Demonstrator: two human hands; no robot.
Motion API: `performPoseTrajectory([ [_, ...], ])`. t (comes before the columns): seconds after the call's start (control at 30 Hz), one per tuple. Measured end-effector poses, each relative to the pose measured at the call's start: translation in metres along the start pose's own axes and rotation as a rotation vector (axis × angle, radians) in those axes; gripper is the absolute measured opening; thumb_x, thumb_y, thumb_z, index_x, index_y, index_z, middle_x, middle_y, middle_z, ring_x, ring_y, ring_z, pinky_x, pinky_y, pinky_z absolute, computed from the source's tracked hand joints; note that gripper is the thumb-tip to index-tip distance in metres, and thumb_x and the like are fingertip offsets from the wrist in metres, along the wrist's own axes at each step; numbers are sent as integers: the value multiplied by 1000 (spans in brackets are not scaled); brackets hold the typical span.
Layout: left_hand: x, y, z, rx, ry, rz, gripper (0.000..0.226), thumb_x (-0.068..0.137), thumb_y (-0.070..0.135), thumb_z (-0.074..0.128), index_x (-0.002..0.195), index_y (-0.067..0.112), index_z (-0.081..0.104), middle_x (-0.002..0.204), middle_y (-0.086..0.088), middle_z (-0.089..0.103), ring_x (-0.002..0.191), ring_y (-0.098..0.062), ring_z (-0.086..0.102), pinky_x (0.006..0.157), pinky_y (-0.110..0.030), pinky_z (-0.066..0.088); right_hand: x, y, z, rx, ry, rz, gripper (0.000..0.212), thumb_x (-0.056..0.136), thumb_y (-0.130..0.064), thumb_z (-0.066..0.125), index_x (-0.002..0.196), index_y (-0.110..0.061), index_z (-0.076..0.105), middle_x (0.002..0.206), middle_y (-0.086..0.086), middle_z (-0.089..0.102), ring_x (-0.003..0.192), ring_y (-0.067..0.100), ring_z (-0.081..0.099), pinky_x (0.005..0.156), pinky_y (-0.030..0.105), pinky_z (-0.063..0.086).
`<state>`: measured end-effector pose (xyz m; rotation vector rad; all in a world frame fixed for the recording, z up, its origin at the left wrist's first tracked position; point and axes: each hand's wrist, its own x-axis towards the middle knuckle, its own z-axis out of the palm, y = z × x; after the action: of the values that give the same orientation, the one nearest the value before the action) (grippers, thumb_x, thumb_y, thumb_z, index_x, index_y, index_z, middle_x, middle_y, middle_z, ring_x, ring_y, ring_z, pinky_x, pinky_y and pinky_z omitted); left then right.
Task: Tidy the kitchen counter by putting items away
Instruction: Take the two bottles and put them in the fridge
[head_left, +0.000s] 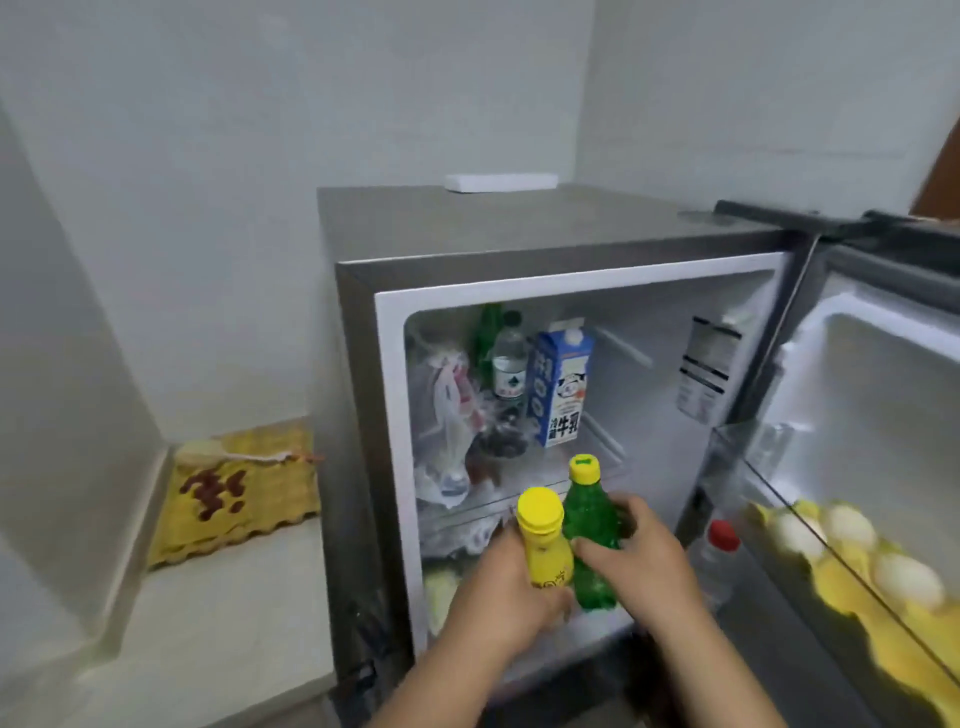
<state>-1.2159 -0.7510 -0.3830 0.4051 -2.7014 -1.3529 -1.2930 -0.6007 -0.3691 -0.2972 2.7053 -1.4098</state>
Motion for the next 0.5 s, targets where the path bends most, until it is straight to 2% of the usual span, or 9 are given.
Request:
performPoseTrajectory([
  [0.1,76,24,6,15,72,15,48,61,36,71,104,38,50,96,8,70,90,-14,69,78,-34,57,61,0,6,158,175,18,58,72,-22,86,123,-29,58,100,-9,67,95,16,66,84,33,50],
  [0.2,133,38,4,29,164,-12,44,66,33,71,106,31,53,100,2,73,93,-23,69,72,-30,52,113,-8,17,270,279,2,56,73,-19,84,121,-31,58,101,-10,66,95,14,65,83,30,49],
  [0.3,184,42,4,67,172,26,18,73,25,69,84,27,55,89,-2,71,86,-26,69,67,-32,51,159,-12,25,310,293,26,56,75,-22,82,124,-30,57,99,-11,66,96,15,66,83,30,51],
  [0.4,218,40,6,110,111,29,16,76,19,64,66,22,51,67,3,58,70,-22,63,63,-32,50,189,-10,33,306,275,60,54,76,-26,79,125,-30,57,105,-5,71,101,22,68,86,37,54],
  [0.5,233,37,9,94,114,49,6,73,17,63,71,20,57,70,2,64,71,-20,66,62,-31,51,202,-5,36,296,259,82,51,79,-26,78,127,-28,58,109,-1,72,101,23,66,82,32,49],
])
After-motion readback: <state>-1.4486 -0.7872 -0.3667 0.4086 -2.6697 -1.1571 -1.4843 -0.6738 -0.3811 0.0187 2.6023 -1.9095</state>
